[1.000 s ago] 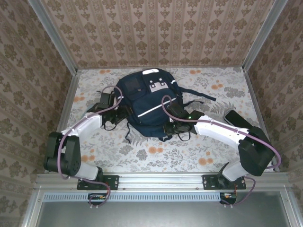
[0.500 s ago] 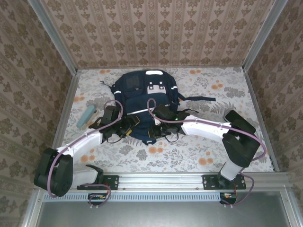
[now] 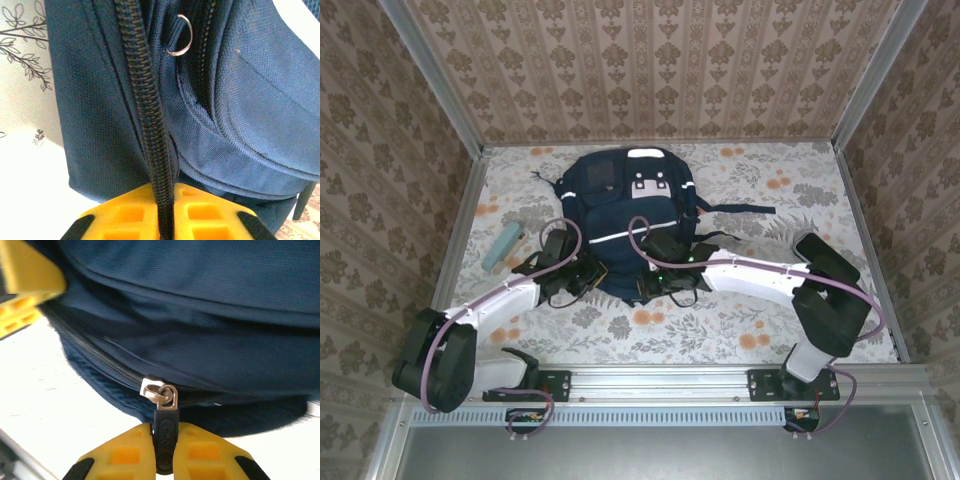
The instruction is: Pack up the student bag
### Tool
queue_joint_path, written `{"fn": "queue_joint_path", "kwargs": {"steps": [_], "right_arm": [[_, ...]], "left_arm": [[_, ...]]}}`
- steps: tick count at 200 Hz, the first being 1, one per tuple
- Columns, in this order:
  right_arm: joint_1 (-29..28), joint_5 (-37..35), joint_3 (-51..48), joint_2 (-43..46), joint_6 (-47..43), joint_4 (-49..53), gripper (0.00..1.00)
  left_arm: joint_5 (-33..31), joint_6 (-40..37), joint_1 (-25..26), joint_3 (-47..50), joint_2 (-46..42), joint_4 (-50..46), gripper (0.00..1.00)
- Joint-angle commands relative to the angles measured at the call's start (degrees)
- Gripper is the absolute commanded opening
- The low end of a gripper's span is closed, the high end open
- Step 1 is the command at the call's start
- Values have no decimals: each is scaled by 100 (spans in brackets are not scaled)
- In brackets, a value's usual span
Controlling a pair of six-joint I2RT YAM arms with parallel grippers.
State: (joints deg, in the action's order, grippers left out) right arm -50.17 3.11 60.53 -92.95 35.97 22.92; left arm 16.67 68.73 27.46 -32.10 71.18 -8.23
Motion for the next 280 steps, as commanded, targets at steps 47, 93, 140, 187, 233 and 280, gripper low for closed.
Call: {"fn": "queue_joint_path", "kwargs": {"steps": [47,93,140,187,233,280], "right_arm": [[977,-1690,-539,925,164,1095,0],[1124,-211,-211,692,-905,621,0],[1138,289,22,616,-1153,687,44],[1109,706,96,324,-967,503,51],[1156,1212,-62,24,-741,-287,64],[1400,1741,-359,66,-723,-950,80]], "left_arm": [[-480,-662,-374,-13,20,-519,6],[-436,-985,-622,-185,10,-685,5],[-225,-1245,-770,-348,-57,-859,10],[-232,-1501,-779,-591,-202,-1224,24],[-323,-2114,-715,-974,-534,-1895,50],[-485,-3942,192,-1665,-609,-2316,66]]}}
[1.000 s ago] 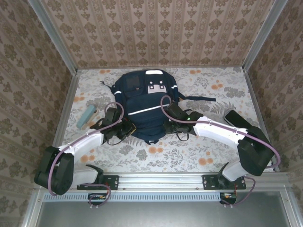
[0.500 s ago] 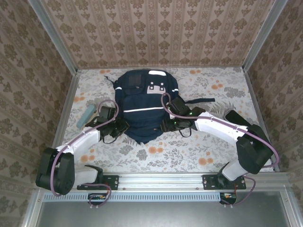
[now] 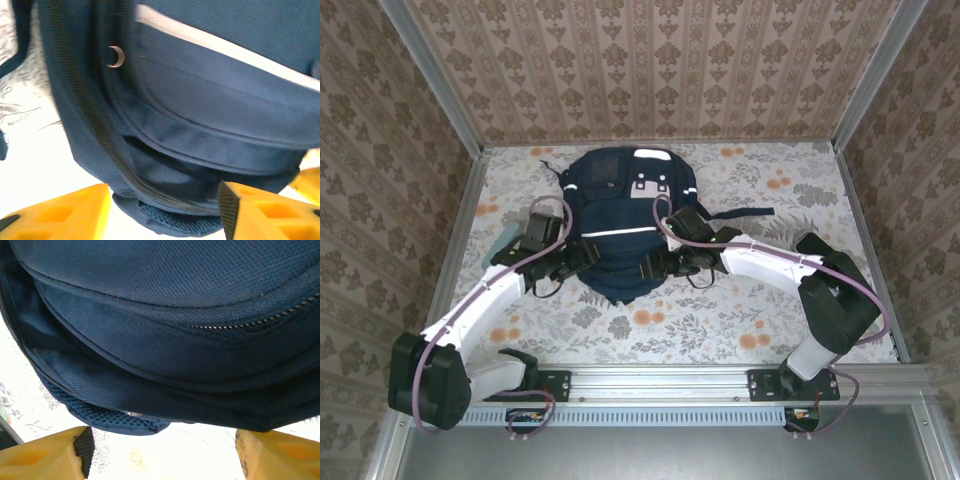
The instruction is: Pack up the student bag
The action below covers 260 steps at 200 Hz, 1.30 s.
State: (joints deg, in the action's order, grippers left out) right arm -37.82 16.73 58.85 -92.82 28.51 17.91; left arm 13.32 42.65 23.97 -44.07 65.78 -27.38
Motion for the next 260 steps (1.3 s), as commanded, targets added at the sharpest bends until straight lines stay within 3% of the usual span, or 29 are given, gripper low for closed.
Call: {"fn": "queue_joint_path", "kwargs": {"steps": [1,53,85,128,166,260], "right_arm": [[168,390,-203,62,23,-457,80],[749,640,-1147,862,273,-895,90],[1102,658,-1615,1367,404,-1015,93],[1393,797,-1892,1775,522,-1186,94],[1475,867,-2000,1759,682,-1403,94],[1506,950,-2103,1703,715,-1528,93]], "left_arm": [[-170,-1390,571,-487,-63,-405,66],[-633,-3590,1913,-1331,752,-710,73],[-709,-4740,2238,-1599,1309,-938,72],[-783,-5731,2125,-1755,1771,-1097,67],[-317,-6188,1909,-1967,2281,-1208,62],[173,-6511,1589,-2080,2646,-1056,48]]}}
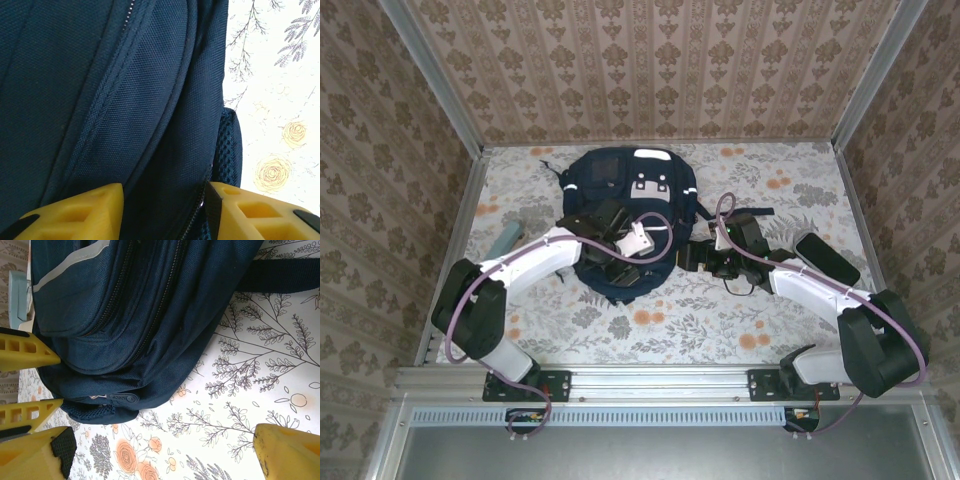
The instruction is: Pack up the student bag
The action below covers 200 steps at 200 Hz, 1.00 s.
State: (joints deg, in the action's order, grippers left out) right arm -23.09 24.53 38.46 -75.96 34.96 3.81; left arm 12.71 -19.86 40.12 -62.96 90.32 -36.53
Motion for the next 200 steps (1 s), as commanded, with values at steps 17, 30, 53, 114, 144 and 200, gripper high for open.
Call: {"fn": "queue_joint_path", "kwargs": {"steps": [17,30,53,114,144,200], "right_arm": [[28,183,-71,14,73,-127,92],[32,190,-75,12,81,-142,92],[28,203,-84,12,90,-129,92],[23,267,-152,14,-75,-228,86],[-70,332,-171,-52,-298,-428,80],[-316,830,-180,-331,110,-1544,75]], "left_arm": [[138,-264,-23,-207,285,-152,48],[148,-258,-23,-242,371,-152,48],[205,-264,-28,-327,478,-176,45],[538,-306,-38,-454,282,-345,12],[818,-252,-97,-455,-156,-285,2],[1418,12,-263,-279,-1087,126,0]]}}
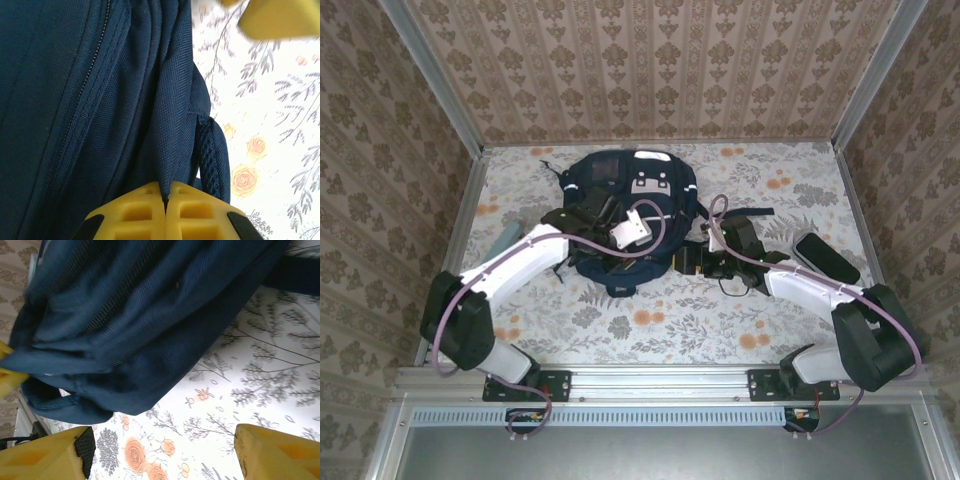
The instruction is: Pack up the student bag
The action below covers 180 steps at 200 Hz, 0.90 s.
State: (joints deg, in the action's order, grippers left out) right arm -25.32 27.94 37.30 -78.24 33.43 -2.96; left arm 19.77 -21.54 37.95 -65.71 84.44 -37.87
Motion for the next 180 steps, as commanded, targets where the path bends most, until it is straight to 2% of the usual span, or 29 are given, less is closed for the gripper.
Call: {"fn": "queue_joint_path", "kwargs": {"steps": [1,26,72,101,122,180], "right_arm": [[-94,500,-64,-104,280,-900,75],[-207,737,-1,-104,639,-1523,75],[-386,566,69,-104,834,-1877,72],[-405,660,143,-619,1147,-2072,76],[-454,933,121,-886,1424,-2600,78],[-620,1134,243,-1200,1647,-3591,78]], "left_arm": [[721,183,-49,-3,-508,261,0],[827,225,-86,27,-698,312,0],[968,299,-122,96,-795,418,0],[1027,348,-130,147,-834,541,0],[1053,367,-139,193,-824,594,0],[1146,396,-148,265,-781,693,0]]}}
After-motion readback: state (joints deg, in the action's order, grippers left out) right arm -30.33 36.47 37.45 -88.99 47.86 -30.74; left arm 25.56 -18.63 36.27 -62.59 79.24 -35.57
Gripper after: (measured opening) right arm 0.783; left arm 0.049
